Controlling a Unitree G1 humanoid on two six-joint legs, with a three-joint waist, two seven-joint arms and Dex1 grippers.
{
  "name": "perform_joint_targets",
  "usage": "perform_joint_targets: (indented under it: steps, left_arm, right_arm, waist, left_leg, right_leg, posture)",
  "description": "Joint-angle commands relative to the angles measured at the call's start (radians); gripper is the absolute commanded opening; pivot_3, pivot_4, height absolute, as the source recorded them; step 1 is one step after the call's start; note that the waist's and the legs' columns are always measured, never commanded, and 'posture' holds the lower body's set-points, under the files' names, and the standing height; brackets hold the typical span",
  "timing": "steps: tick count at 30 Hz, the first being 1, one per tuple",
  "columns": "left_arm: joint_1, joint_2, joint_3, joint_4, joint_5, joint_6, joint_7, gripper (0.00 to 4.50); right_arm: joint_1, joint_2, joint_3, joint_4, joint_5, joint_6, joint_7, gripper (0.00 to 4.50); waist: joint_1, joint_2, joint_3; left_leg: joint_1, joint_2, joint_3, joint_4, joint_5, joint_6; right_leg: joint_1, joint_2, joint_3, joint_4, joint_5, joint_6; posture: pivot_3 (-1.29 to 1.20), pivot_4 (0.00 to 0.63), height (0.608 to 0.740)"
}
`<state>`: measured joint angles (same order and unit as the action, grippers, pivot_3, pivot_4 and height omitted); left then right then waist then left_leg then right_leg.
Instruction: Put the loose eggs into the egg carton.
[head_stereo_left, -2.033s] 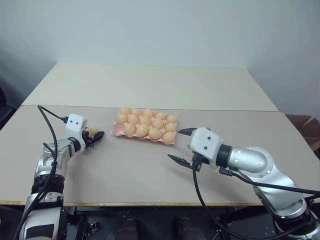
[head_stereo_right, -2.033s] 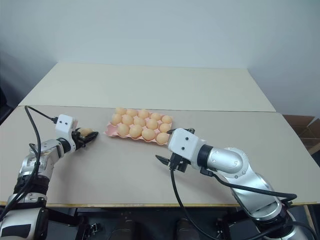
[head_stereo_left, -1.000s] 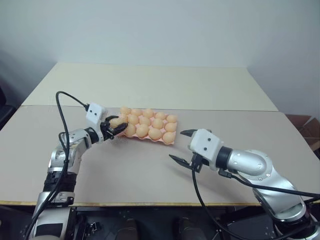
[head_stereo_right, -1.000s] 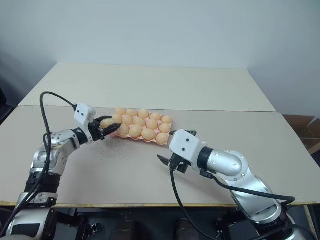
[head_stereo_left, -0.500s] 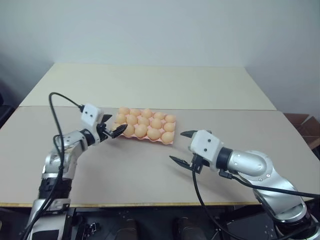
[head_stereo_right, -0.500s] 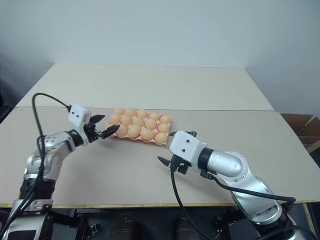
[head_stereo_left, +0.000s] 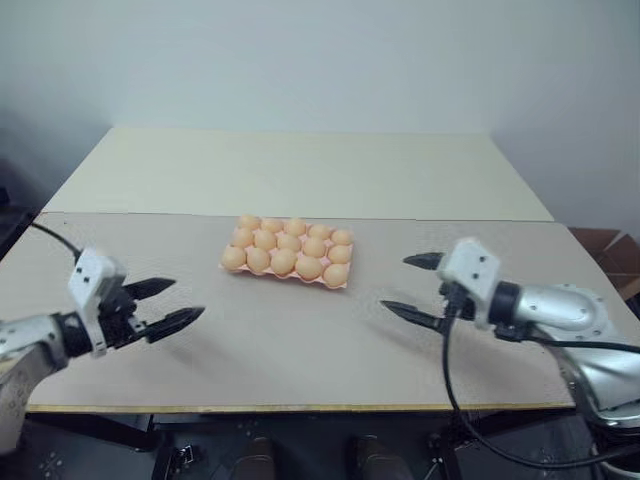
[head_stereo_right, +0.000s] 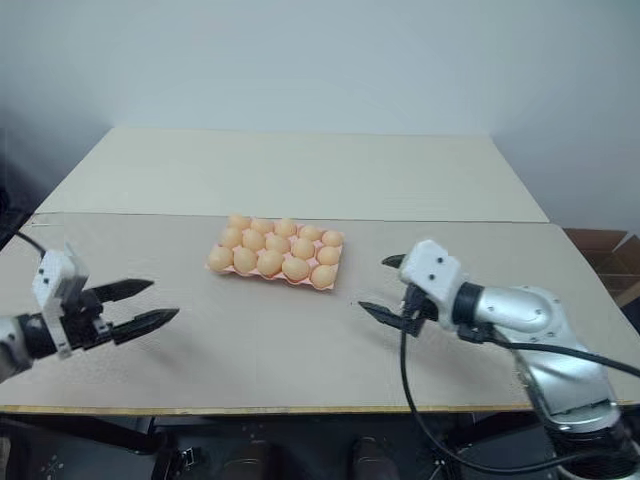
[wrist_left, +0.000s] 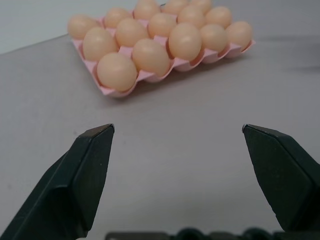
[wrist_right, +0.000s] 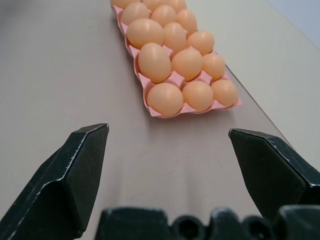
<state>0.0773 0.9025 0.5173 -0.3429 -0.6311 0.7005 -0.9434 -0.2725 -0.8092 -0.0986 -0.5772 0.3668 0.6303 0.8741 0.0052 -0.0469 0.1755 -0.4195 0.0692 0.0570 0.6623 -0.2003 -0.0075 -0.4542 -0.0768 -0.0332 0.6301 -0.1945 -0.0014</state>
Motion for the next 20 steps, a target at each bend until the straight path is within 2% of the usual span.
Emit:
perform_joint_targets:
  steps: [1,4,8,20]
  left_arm:
    - [0.069,0.049,0.091,-0.050,0.012,-0.048,-0.068,4.47]
    - [0.102,0.070,0.142,-0.056,-0.015,-0.027,-0.089,4.47]
    - [0.093,0.077,0.166,-0.070,-0.035,-0.012,-0.087,4.47]
    - [0.063,0.108,0.200,-0.064,-0.099,0.035,-0.091,4.47]
  right_arm:
    - [0.036,-0.080,-0.108,-0.005,0.069,-0.055,0.114,4.50]
    - [0.085,-0.139,-0.160,-0.004,0.086,-0.087,0.172,4.50]
    - [0.117,-0.169,-0.180,-0.009,0.084,-0.107,0.181,4.50]
    - [0.127,-0.155,-0.152,-0.022,0.087,-0.117,0.138,4.50]
  waist:
    - [0.003,0.000,0.000]
    - [0.007,0.000,0.000]
    - [0.007,0.000,0.000]
    - [0.006,0.000,0.000]
  left_leg:
    - [0.000,0.000,0.000,0.000,0.000,0.000]
    - [-0.001,0.000,0.001,-0.001,0.000,0.000]
    - [0.000,0.000,0.001,-0.001,0.000,0.000]
    - [0.000,0.000,0.002,-0.001,0.000,0.000]
  right_leg:
    - [0.000,0.000,0.000,0.000,0.000,0.000]
    - [-0.001,-0.001,0.001,-0.002,0.000,0.000]
    - [0.000,-0.001,0.001,-0.001,0.000,0.000]
    - [-0.001,0.000,0.002,-0.001,0.000,0.000]
  posture:
    - [0.00,0.150,0.740]
    - [0.00,0.150,0.740]
    - [0.00,0.150,0.740]
    - [0.00,0.150,0.740]
